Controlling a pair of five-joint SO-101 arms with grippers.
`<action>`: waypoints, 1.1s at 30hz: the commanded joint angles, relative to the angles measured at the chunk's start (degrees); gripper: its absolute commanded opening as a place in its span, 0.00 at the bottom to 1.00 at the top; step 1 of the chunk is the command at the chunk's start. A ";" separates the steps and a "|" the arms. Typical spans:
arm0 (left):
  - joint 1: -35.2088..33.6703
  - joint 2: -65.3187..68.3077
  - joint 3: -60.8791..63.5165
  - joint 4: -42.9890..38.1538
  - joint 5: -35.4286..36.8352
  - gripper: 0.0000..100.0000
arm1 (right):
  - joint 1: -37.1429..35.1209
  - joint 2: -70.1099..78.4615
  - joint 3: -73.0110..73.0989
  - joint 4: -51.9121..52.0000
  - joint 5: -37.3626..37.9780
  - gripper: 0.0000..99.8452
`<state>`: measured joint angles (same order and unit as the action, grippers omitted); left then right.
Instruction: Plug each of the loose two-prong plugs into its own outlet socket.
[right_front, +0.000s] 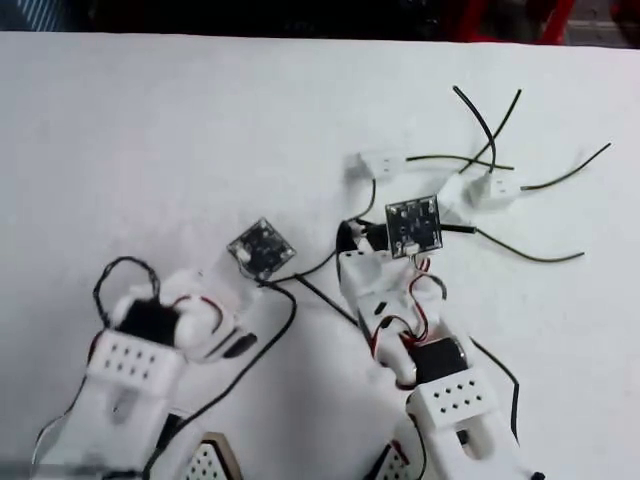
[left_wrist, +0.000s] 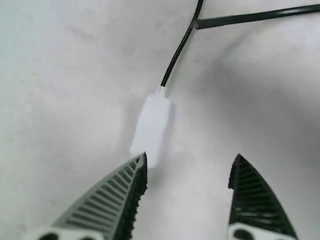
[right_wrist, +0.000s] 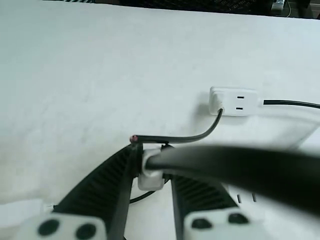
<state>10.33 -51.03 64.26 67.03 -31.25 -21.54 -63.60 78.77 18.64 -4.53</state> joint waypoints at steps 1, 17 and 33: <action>-3.47 9.63 -3.52 -6.51 -2.02 0.24 | 1.27 -1.27 -0.62 -1.01 -0.09 0.02; -15.96 35.21 -27.60 -6.24 -9.05 0.24 | 1.27 -1.27 -0.62 -1.10 0.00 0.02; -12.97 43.21 -31.65 -2.55 -21.54 0.29 | 1.27 -1.27 -0.62 -1.10 0.00 0.02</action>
<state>-3.30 -11.47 36.92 63.78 -52.26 -21.54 -63.60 78.77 18.64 -4.53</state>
